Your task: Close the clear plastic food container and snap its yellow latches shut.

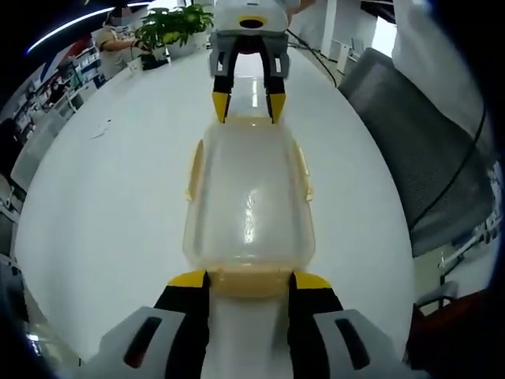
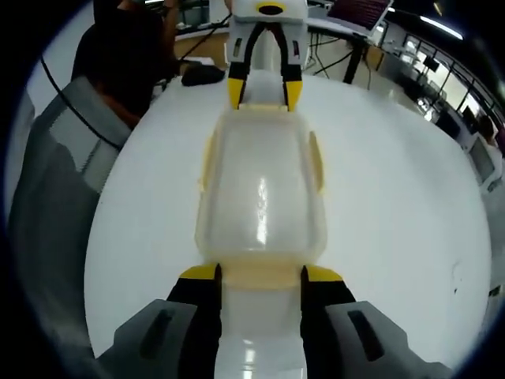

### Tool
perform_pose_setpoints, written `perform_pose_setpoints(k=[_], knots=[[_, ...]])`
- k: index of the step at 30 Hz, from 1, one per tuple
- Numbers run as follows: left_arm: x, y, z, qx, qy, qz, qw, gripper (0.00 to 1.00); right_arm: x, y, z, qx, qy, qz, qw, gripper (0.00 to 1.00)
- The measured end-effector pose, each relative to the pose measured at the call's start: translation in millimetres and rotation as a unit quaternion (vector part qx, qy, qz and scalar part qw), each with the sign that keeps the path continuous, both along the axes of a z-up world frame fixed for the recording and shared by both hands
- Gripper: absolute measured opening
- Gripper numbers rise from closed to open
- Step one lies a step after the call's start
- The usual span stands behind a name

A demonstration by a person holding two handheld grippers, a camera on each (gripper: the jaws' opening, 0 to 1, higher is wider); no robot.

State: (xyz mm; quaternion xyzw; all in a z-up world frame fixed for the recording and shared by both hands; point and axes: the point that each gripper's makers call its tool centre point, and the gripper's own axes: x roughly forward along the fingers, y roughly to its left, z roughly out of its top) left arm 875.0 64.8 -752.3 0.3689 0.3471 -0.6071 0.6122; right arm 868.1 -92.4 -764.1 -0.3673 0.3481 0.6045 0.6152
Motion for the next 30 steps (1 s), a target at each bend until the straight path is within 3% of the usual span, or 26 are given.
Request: perform_pose_setpoints(k=[5,20,30], knots=[[-0.4,1.6,6.3,0.005,-0.006,0.001,1.0,0.32,-2.8,-0.8,13.0,0.002,-0.006,0.004,1.0,0.35],[-9.2,-18.0,52.0,0.005,-0.015,0.003,0.9999,0.32,-11.8,-22.7,57.5,0.014,-0.005,0.018,0.9997,0.35],[-11.6,-52.0,70.4,0.002,-0.025,0.005,0.9997,0.32,-14.8,-53.9,70.1,0.01,-0.01,0.019,0.9997,0.35]])
